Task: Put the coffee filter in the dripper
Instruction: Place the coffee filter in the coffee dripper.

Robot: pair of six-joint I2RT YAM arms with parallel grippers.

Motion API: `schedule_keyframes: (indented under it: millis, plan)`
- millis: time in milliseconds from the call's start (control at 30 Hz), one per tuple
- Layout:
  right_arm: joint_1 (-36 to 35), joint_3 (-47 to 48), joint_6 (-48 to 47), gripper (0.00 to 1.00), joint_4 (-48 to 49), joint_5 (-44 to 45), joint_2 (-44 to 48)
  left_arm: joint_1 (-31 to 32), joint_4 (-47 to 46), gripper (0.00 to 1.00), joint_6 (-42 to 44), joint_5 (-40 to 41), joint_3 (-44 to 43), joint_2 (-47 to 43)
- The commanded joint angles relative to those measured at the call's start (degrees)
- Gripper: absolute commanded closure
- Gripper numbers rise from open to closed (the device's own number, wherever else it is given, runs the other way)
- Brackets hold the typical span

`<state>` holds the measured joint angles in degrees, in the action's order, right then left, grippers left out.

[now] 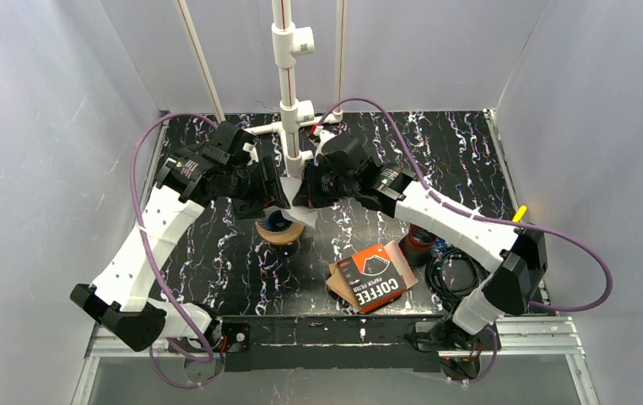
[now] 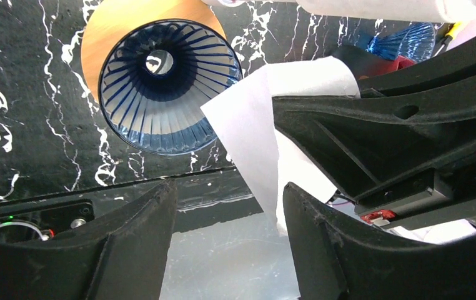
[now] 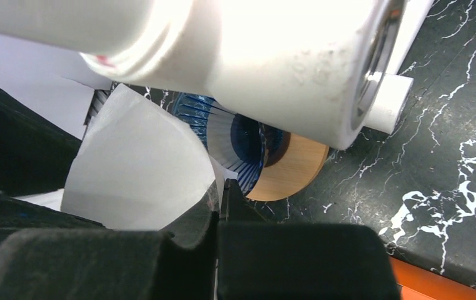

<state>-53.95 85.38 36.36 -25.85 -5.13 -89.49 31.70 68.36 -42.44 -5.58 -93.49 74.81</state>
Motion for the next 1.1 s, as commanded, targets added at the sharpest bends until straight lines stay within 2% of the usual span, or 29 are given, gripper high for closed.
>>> schedule_keyframes:
  millis: [0, 200, 367, 433, 700, 733, 833, 967, 1067]
  plan:
    - [0.21, 0.04, 3.05, 0.99, 3.27, 0.83, 1.64, -0.15, 1.24, 0.39, -3.96, -1.85, 0.59, 0.09]
    - [0.25, -0.1, 4.84, 0.99, 3.54, 1.6, 1.94, -0.15, 4.5, 0.42, -6.04, 1.81, 1.04, -0.37]
    - [0.25, -0.87, 6.18, 0.99, 4.52, 1.7, 2.49, -0.13, 7.33, 0.53, -4.77, 6.73, 0.4, -0.92]
    - [0.26, -0.99, 6.36, 0.99, 4.48, 1.64, 2.72, -0.15, 8.39, 0.6, -4.39, 8.65, -0.05, -1.3]
    - [0.25, -1.43, 4.45, 0.98, 5.31, 0.19, 3.45, -0.24, 8.5, 0.97, -2.98, 11.68, -1.44, -3.25]
    - [0.23, -1.45, 3.94, 0.97, 5.07, 0.27, 3.53, -0.24, 8.35, 1.0, -2.79, 11.43, -1.56, -3.26]
    - [0.26, -1.94, 2.7, 0.88, 4.37, 0.81, 3.58, -0.19, 8.03, 1.0, -2.33, 10.39, -1.92, -2.94]
    - [0.31, -1.87, 1.58, 0.64, 2.73, 1.32, 3.33, -0.24, 7.93, 1.0, -1.68, 9.03, -2.31, -2.23]
    - [0.25, -1.21, 0.2, 0.56, 0.96, 1.96, 2.83, -0.24, 8.14, 1.0, -1.42, 8.75, -2.63, -2.03]
